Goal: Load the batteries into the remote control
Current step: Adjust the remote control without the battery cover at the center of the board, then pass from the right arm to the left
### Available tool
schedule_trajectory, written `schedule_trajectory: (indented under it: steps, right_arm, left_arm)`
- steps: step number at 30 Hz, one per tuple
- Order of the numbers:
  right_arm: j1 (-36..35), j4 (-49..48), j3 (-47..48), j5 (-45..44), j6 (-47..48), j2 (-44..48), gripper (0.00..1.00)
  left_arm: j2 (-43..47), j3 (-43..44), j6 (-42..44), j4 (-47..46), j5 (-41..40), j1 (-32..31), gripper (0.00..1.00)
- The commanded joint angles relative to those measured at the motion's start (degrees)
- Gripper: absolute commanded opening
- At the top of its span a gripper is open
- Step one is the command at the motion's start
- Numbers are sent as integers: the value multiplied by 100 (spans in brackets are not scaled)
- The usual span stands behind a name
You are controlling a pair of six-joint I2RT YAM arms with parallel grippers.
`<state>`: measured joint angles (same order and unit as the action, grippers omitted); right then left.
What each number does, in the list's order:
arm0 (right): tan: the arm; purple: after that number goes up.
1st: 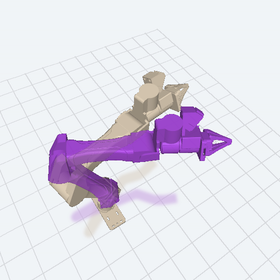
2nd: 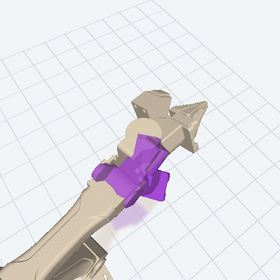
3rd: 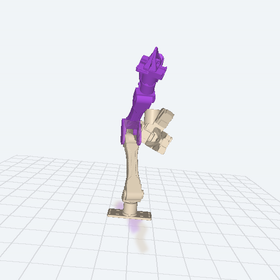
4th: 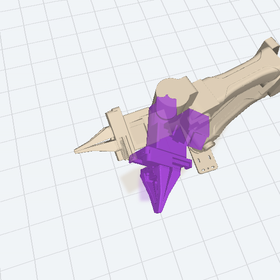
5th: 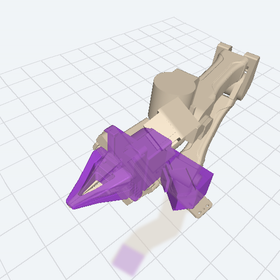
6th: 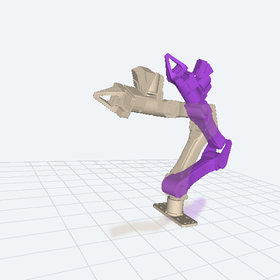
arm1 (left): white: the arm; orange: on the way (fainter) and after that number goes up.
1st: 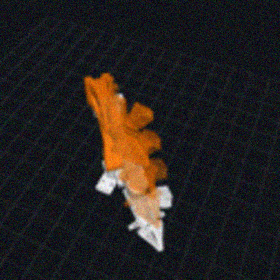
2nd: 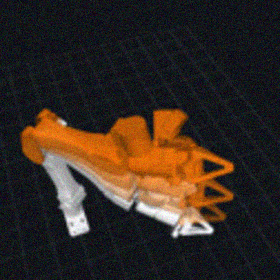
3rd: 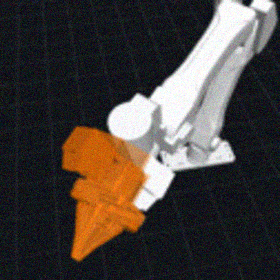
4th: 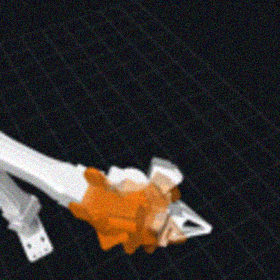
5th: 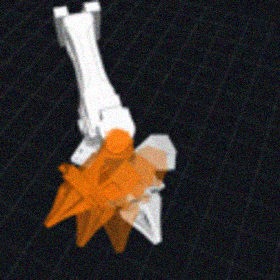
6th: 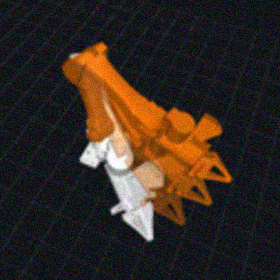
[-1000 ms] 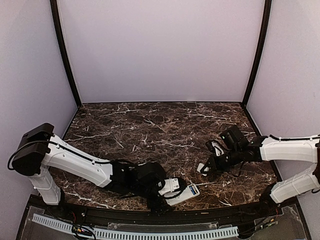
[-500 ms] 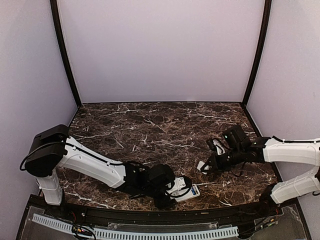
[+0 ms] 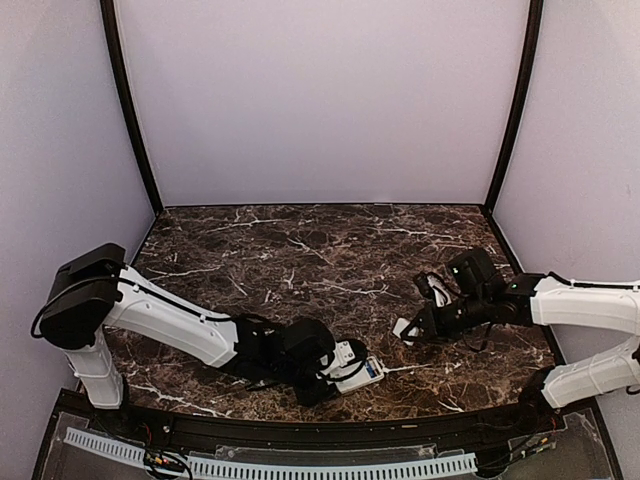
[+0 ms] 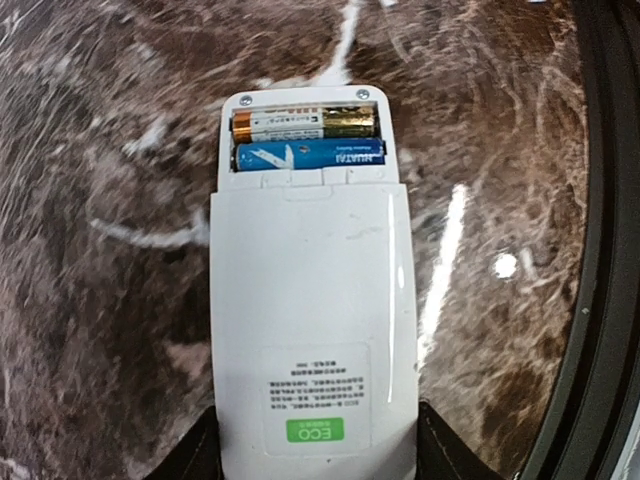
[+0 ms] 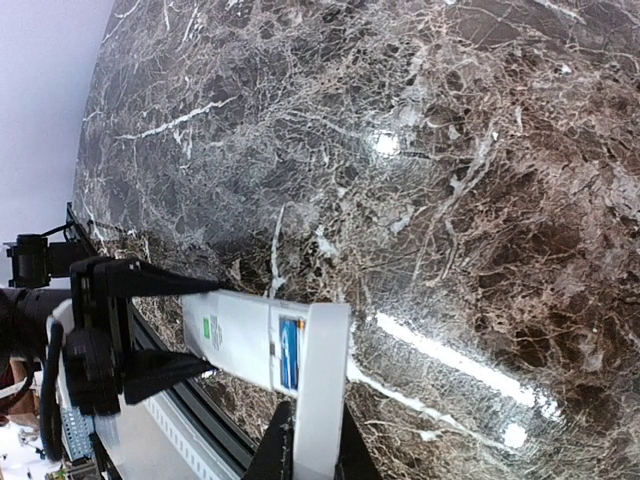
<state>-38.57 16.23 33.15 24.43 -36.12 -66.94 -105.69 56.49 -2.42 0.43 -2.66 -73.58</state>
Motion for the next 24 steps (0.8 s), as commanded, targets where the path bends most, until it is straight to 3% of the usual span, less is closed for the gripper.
schedule_trajectory:
  steps: [1,5,8,10,13,18,20,24]
  right_arm:
    - [28,-229,265,174,26,57,0]
    - [26,-419,397,342,31,76,0]
    - [-4,-655,486,427,-55,139,0]
    - [-49,-715,599,427,-163,168,0]
    - [-209,-624,921,279,-344,211,0]
    - [-531,-925,1343,14,-407,457,0]
    - [-641,-1309,1381,62,-263,581,0]
    - [-914,-2431,1379,279,271,776,0]
  left_arm:
    - [438,-552,-468,913,-656,568,33]
    - [633,-802,-463,830,-728,724,41]
    - [750,-885,-412,617,-612,724,58]
    - [927,-915,-318,477,-629,723,62]
    - [1518,-943,66,174,-868,722,68]
    - [2684,-1145,793,-1138,-1304,722,77]
    - [2995,-1170,861,-1578,-1023,722,79]
    - [3251,-900,200,-2028,-9,722,78]
